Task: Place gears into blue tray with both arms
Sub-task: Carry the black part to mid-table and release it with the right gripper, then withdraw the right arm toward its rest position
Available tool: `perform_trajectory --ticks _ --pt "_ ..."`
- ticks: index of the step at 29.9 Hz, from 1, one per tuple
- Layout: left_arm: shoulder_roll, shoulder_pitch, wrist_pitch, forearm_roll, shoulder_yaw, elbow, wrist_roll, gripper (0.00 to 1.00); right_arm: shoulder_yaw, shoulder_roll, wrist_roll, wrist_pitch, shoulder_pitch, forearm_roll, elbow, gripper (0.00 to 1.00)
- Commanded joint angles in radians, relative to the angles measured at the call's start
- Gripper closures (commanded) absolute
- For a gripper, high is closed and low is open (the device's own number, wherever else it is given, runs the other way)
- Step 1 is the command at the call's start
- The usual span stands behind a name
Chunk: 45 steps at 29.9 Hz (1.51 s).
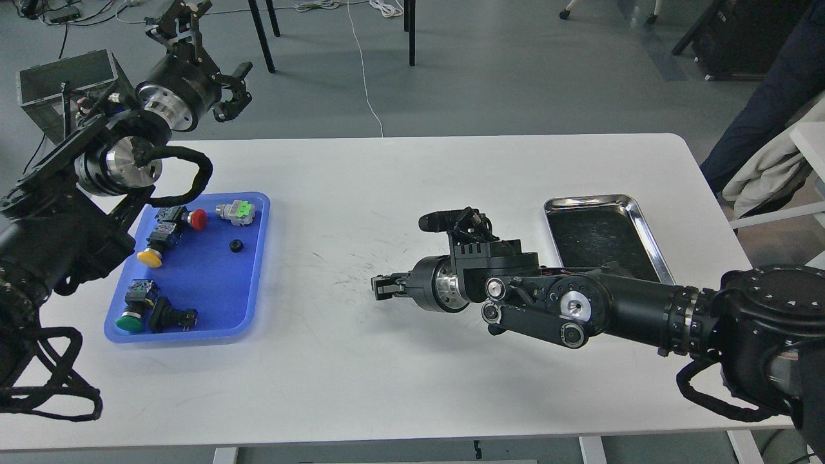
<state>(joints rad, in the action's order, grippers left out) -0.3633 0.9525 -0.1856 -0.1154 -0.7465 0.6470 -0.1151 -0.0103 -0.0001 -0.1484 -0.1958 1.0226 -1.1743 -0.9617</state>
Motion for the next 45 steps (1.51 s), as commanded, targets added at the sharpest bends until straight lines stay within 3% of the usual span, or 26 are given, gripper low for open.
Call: perform_trajectory --ticks 1,20,26,30,34,40,43,45 --pt "0.001 0.002 0.000 0.000 -0.001 0.000 0.000 0.02 0.000 0.000 0.001 0.003 -0.010 -0.019 0.004 0.94" --pt "-0.002 0.002 -0.002 0.000 0.001 0.000 -0.001 0.02 0.003 0.000 0.004 0.093 -0.015 -0.013 0.015 0.37" --pt "-0.002 0.003 0.000 -0.001 0.001 -0.004 0.000 0.02 0.059 0.000 0.010 0.125 -0.013 -0.008 0.038 0.28" --pt "-0.002 0.003 0.002 -0.003 0.002 -0.006 0.002 0.02 0.212 0.000 0.010 0.121 -0.009 0.001 0.109 0.21" --pt "-0.003 0.008 0.000 -0.004 0.003 -0.007 0.008 0.02 0.370 0.000 0.010 0.119 -0.003 0.068 0.175 0.21" --pt "-0.002 0.015 -0.002 -0.006 0.003 0.000 0.017 0.02 0.602 0.000 0.012 0.110 -0.010 0.266 0.173 0.18" --pt "-0.009 0.015 -0.003 -0.012 0.004 0.020 0.023 0.02 0.722 -0.078 0.013 0.095 -0.042 0.398 0.155 0.16" --pt "-0.037 0.015 -0.003 -0.029 0.006 0.071 0.049 0.02 0.809 -0.156 0.012 0.059 -0.084 0.476 0.126 0.16"
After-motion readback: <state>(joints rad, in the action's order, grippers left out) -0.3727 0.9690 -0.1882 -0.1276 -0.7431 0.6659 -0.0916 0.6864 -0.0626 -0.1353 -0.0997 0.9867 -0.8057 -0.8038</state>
